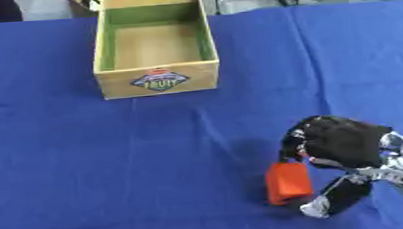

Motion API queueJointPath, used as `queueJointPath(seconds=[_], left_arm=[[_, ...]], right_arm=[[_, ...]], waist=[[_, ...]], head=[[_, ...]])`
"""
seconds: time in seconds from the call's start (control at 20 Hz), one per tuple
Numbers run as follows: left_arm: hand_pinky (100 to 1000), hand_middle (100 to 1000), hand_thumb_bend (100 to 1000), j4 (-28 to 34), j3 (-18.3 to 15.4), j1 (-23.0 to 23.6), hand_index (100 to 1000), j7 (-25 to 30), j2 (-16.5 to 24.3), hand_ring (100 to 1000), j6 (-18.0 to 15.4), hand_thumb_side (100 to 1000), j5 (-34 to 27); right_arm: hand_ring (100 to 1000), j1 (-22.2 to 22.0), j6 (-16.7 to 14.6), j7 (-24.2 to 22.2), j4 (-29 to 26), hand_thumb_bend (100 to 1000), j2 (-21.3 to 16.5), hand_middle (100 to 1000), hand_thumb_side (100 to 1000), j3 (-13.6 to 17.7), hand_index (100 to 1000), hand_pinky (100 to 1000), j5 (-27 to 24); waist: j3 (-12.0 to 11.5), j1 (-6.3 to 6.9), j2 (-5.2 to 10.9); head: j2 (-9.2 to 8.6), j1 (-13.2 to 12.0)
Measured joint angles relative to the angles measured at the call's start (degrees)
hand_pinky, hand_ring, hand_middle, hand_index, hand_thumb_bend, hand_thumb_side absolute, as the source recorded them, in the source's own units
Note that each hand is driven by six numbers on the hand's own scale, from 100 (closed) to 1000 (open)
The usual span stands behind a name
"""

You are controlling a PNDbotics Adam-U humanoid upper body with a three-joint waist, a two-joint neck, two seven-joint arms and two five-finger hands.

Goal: Pick up objects on the table and place them in the box.

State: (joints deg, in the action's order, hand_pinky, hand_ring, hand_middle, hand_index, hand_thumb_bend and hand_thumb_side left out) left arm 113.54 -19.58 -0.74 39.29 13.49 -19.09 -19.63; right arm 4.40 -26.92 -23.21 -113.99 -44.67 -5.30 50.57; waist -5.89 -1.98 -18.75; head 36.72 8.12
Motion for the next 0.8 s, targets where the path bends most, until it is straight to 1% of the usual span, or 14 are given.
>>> queueJointPath(seconds=[0.1, 0.15, 0.35, 0.55, 0.7, 0.8], left_arm=[[100, 176, 100, 0.00, 0.00, -0.01, 412, 0.00, 0.00, 146, 0.00, 1000, 0.00], [100, 176, 100, 0.00, 0.00, -0.02, 412, 0.01, 0.00, 146, 0.01, 1000, 0.00], [100, 176, 100, 0.00, 0.00, -0.04, 412, 0.09, 0.00, 146, 0.08, 1000, 0.02], [100, 177, 100, 0.00, 0.00, -0.12, 412, 0.09, 0.00, 146, 0.09, 1000, 0.02], [100, 177, 100, 0.00, 0.00, -0.23, 412, 0.09, 0.00, 146, 0.09, 1000, 0.02], [100, 177, 100, 0.00, 0.00, -0.24, 412, 0.09, 0.00, 147, 0.09, 1000, 0.02]], right_arm=[[594, 0.15, 0.19, 0.53, 0.00, 116, 0.00, 429, 617, 0.02, 439, 608, -0.56], [591, 0.15, 0.32, 0.76, 0.00, 100, 0.00, 425, 619, 0.04, 427, 606, -0.83], [579, 0.22, 0.86, 1.87, 0.00, 100, 0.01, 405, 629, 0.37, 381, 599, -1.85], [561, 0.71, 1.43, 4.05, 0.00, 100, 0.00, 377, 647, 0.91, 328, 587, -3.08], [548, 1.12, 1.72, 6.04, 0.00, 100, -0.04, 359, 695, 1.47, 295, 582, -3.93], [546, 1.50, 1.84, 7.33, 0.01, 100, -0.25, 355, 708, 1.93, 284, 582, -4.57]], waist=[[-0.01, 0.02, -0.01], [-0.01, 0.01, -0.05], [-0.04, 0.01, -0.17], [-0.12, -0.15, -0.17], [-0.12, -0.25, -0.17], [-0.15, -0.26, -0.16]], head=[[0.00, 0.00], [0.00, 0.00], [0.00, 0.00], [0.00, 0.00], [-0.01, 0.00], [-0.02, 0.02]])
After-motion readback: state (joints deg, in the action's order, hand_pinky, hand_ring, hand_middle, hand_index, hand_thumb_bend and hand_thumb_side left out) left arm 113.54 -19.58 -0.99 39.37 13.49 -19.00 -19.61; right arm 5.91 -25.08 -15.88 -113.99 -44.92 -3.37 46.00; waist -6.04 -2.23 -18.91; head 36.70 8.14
